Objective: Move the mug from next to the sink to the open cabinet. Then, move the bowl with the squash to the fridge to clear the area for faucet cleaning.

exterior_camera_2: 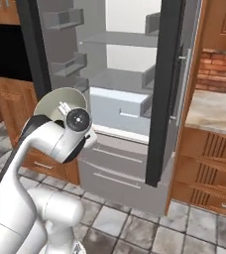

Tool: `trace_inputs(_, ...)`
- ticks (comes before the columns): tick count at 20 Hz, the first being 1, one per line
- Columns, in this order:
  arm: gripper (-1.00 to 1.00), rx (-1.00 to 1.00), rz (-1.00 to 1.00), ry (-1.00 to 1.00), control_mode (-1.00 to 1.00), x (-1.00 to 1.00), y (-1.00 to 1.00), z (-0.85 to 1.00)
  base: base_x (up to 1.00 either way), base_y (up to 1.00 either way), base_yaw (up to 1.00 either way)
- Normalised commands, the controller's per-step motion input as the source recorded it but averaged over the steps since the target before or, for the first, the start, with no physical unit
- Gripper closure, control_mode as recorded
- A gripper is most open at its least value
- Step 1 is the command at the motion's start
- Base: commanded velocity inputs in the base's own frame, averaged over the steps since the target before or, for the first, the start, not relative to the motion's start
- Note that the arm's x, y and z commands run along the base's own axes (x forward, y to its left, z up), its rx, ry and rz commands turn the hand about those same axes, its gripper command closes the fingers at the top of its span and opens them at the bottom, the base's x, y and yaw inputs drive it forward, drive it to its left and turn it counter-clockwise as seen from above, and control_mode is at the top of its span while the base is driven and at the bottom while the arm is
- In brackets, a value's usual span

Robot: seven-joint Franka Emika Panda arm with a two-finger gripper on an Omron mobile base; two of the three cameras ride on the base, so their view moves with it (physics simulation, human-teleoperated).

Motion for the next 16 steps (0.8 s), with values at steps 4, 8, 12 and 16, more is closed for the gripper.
trace_inputs(4,1.0,0.0,0.0,0.0,1.0,0.0,0.0,0.0,0.46,0.0,-0.34)
trace_inputs(8,1.0,0.0,0.0,0.0,1.0,0.0,0.0,0.0,0.36,0.0,-0.29)
trace_inputs(12,1.0,0.0,0.0,0.0,1.0,0.0,0.0,0.0,0.12,0.17,-0.04)
trace_inputs(16,1.0,0.0,0.0,0.0,1.0,0.0,0.0,0.0,0.54,0.86,-0.01)
